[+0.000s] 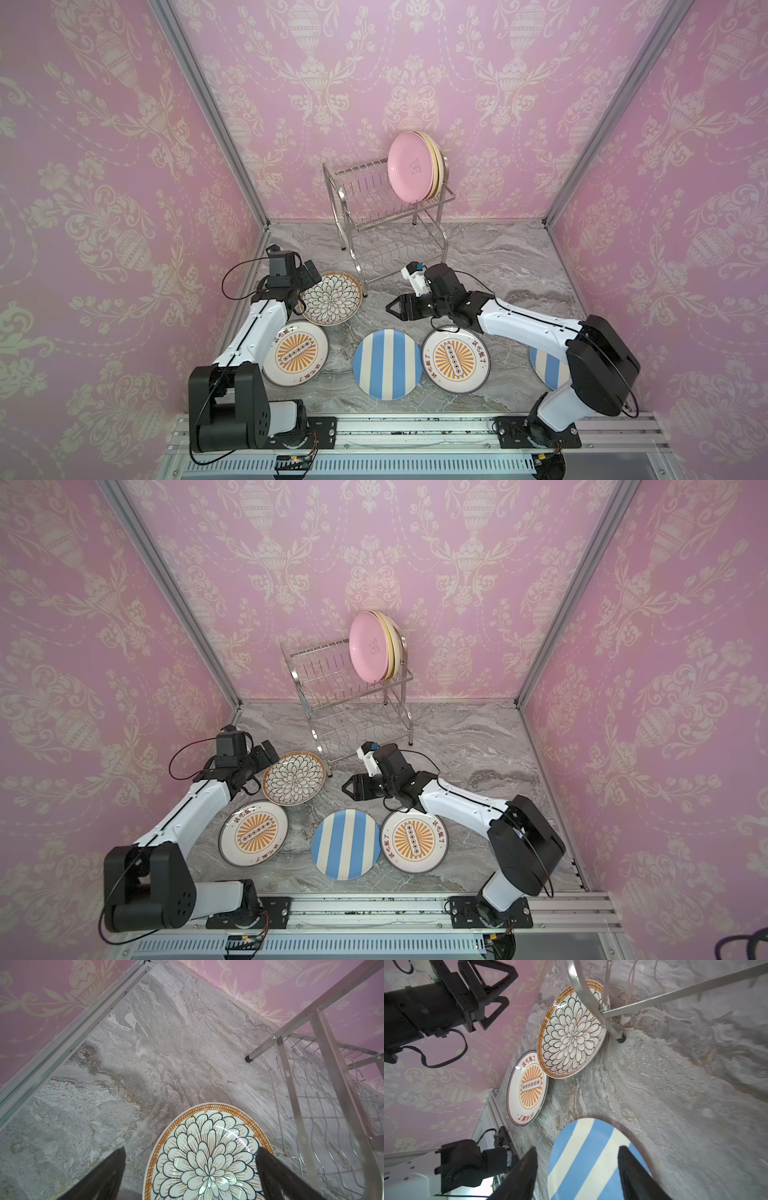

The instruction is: Load the plates into the dish rack

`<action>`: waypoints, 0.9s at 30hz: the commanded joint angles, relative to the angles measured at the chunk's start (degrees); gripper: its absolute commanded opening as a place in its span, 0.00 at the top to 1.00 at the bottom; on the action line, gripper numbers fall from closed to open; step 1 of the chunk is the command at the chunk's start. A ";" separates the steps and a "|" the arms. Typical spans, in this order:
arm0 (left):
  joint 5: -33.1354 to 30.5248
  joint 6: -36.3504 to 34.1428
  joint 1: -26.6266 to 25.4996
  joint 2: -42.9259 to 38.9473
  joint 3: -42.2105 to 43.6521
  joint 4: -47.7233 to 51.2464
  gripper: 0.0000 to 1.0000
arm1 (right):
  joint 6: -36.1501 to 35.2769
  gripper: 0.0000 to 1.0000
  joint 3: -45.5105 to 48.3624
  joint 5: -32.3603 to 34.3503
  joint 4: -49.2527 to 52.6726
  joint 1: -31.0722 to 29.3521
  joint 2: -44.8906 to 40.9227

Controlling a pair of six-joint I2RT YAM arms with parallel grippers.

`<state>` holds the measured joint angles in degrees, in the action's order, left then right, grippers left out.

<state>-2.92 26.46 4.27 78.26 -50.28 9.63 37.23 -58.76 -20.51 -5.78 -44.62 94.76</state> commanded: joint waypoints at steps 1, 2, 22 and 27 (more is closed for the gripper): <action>0.53 -1.66 1.27 4.82 -1.59 -4.66 0.01 | 13.99 0.37 0.12 1.22 -18.96 -2.93 7.09; 1.52 -1.34 1.88 5.70 -1.18 -6.49 0.01 | 15.99 0.38 -0.11 2.07 -21.65 -3.22 8.92; 12.90 -0.37 4.25 15.10 -0.34 -15.38 0.01 | 17.00 0.41 -16.72 10.35 -15.15 -5.11 25.72; 14.65 0.08 4.29 17.04 -0.74 -16.48 0.01 | 17.30 0.41 -17.97 11.09 -13.86 -5.29 27.49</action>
<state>9.34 26.44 8.14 94.06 -50.63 -5.69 54.08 -74.70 -10.79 -21.12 -49.45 120.95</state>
